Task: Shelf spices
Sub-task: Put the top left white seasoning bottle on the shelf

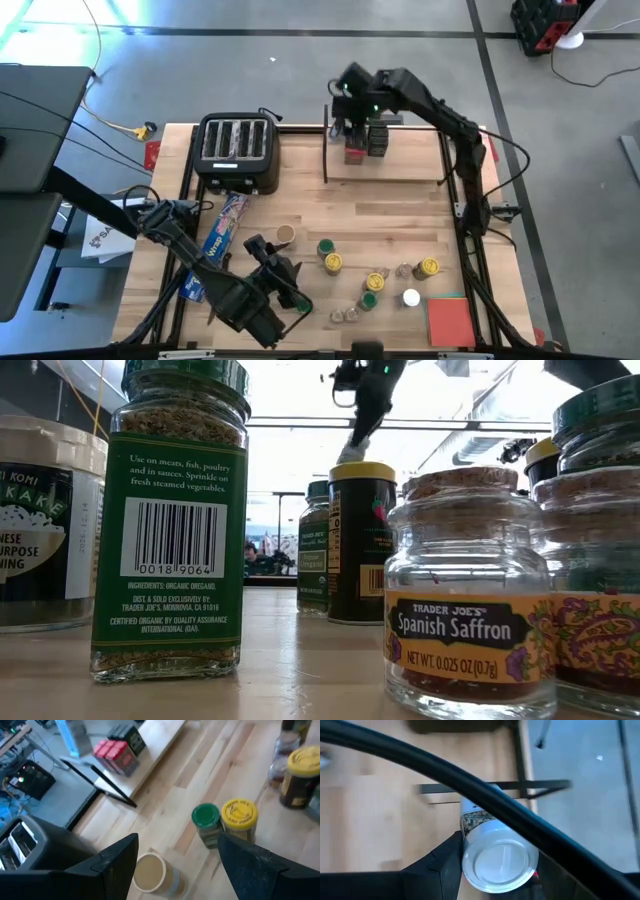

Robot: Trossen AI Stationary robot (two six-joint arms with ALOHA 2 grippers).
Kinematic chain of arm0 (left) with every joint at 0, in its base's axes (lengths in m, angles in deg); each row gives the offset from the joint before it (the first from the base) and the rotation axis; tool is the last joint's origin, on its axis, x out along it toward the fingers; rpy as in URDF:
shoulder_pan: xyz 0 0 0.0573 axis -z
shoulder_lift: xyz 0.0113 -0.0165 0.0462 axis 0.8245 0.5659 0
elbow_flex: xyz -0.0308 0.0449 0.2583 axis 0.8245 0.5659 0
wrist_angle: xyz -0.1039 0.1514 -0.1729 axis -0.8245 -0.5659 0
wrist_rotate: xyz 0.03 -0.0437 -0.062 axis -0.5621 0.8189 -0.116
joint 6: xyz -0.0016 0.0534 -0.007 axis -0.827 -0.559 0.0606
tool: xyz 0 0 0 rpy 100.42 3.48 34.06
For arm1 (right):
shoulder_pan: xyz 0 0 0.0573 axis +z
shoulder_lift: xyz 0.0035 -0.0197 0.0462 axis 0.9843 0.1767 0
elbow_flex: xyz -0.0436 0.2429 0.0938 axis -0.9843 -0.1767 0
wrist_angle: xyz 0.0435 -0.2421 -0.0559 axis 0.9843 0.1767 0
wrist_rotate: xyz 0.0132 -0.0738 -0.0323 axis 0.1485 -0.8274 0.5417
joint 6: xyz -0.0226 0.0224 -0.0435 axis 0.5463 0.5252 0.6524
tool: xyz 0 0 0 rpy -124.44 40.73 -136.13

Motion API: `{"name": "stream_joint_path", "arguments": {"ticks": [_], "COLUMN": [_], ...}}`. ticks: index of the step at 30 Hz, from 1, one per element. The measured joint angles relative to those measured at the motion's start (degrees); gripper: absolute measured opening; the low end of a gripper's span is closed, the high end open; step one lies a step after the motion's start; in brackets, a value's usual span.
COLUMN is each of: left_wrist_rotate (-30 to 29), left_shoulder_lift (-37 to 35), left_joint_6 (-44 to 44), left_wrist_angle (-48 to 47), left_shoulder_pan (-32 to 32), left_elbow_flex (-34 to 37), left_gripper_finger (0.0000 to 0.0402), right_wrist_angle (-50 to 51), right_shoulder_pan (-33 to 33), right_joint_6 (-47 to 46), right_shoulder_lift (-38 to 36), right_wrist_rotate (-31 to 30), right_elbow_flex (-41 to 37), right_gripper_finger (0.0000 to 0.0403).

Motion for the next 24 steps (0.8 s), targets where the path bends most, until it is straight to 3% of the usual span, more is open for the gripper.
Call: {"name": "stream_joint_path", "arguments": {"ticks": [7,14,24], "left_wrist_rotate": [-2.52,-2.98,-3.03], "left_shoulder_lift": [-2.09,-2.09,-2.11], "left_joint_6": [1.21,1.39,1.37], "left_wrist_angle": [-0.05,-0.05,-0.05], "left_shoulder_pan": [1.30,1.08,1.04], "left_elbow_flex": [0.00,0.00,0.00], "left_gripper_finger": [0.0268,0.0268,0.0268], "right_wrist_angle": [-0.37,-3.80,-5.53], "right_shoulder_pan": [-6.99,-7.49,-7.66], "right_joint_6": [1.54,2.86,0.41], "right_shoulder_lift": [3.07,3.15,6.07], "right_wrist_rotate": [2.09,5.16,4.64], "right_elbow_flex": [-1.72,-1.63,-1.63], "right_gripper_finger": [0.0197,0.0197,0.0197]}}
